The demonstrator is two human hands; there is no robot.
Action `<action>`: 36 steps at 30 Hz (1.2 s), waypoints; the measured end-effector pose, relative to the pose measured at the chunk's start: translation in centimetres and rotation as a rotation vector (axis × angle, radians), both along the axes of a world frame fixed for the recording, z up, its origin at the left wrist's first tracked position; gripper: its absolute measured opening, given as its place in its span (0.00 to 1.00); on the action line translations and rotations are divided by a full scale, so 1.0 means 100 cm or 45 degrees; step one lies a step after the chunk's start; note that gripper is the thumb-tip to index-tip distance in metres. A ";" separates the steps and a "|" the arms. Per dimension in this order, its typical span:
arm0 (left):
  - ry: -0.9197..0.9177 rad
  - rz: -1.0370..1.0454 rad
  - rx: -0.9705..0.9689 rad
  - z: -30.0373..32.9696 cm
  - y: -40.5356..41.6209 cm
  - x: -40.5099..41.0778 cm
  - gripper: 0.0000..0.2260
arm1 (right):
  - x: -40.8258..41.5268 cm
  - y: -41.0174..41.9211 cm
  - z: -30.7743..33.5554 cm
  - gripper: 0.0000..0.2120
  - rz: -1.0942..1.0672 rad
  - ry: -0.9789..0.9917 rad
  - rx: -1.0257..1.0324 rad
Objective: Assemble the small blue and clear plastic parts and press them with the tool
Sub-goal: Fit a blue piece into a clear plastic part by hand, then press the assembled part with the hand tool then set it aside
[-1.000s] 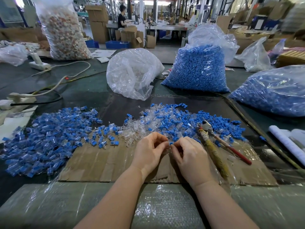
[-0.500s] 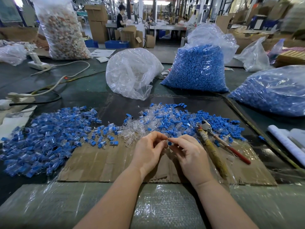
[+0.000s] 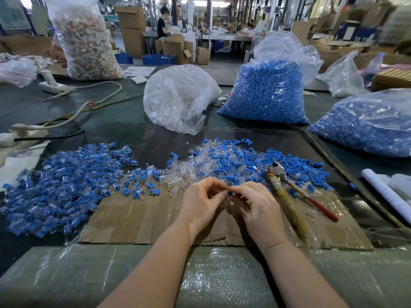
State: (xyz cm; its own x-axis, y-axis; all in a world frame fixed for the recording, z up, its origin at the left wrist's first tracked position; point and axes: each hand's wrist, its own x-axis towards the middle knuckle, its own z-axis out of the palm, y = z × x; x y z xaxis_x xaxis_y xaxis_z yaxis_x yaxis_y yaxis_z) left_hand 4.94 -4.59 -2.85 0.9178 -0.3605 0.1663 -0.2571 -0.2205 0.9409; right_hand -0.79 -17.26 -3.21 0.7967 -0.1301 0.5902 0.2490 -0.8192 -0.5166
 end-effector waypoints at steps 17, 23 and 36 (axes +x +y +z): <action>0.088 -0.005 -0.074 -0.002 0.000 0.003 0.03 | 0.000 -0.004 0.001 0.11 -0.096 -0.003 -0.046; 0.169 0.015 -0.154 -0.003 -0.001 0.005 0.04 | -0.003 -0.034 0.020 0.20 -0.782 0.466 -0.117; 0.328 0.055 -0.367 0.004 0.000 0.006 0.03 | -0.006 -0.047 0.036 0.17 -0.952 1.017 -0.256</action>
